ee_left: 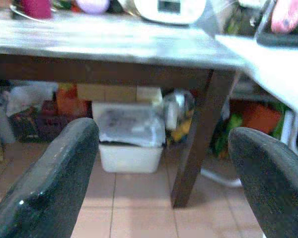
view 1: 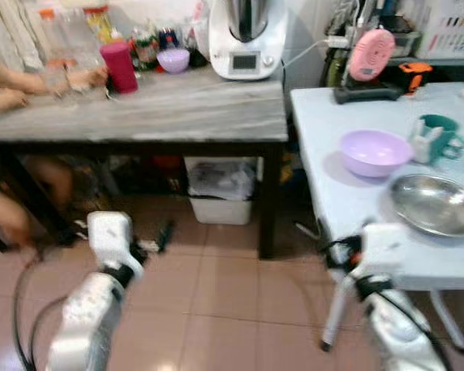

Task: Setting the table

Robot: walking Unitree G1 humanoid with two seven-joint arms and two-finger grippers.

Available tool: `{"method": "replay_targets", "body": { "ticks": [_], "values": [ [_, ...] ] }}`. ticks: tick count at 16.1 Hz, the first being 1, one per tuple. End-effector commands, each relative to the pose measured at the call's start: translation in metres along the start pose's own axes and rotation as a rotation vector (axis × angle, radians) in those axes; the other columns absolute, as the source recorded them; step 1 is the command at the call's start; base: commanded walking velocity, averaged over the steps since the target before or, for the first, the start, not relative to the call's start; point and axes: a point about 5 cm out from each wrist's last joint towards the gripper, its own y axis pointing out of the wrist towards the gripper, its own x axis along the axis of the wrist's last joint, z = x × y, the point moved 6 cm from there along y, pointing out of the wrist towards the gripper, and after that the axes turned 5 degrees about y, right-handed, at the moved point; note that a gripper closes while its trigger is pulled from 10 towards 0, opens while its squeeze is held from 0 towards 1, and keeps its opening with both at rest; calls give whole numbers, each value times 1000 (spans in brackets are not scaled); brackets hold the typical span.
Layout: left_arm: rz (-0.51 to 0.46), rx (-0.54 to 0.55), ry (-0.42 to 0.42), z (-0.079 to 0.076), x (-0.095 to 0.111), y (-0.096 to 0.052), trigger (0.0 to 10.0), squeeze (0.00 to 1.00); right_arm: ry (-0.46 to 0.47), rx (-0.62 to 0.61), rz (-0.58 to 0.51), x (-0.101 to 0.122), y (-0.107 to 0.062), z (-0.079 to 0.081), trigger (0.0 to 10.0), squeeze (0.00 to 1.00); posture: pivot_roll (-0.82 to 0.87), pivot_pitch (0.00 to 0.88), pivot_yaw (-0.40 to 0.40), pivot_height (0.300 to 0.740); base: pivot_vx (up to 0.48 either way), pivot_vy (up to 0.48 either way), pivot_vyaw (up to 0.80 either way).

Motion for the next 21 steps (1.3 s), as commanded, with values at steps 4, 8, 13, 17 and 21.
{"method": "replay_targets", "body": {
  "ticks": [4,8,13,17,21],
  "values": [
    [-23,-17,-10,-6,11,0,10000,0,-8,51,-29,10,0,15,10000,0,-159,22,86,740,0,0,0],
    [2,-59,21,-13,8,-11,10000,0,-5,52,-26,11,-6,14,10000,0,-162,25,91,740,0,-74,0],
    [22,-55,18,-10,4,-11,10000,0,5,46,-11,7,-5,14,10000,0,-161,22,95,740,0,-466,0],
    [37,-57,28,-9,2,-12,10000,0,7,45,-8,7,-6,15,10000,0,-162,19,99,740,0,-476,0],
    [39,-63,4,-7,2,-12,10000,0,5,38,3,5,-7,13,10000,0,-165,21,99,740,0,-118,-141]
  ]
}}
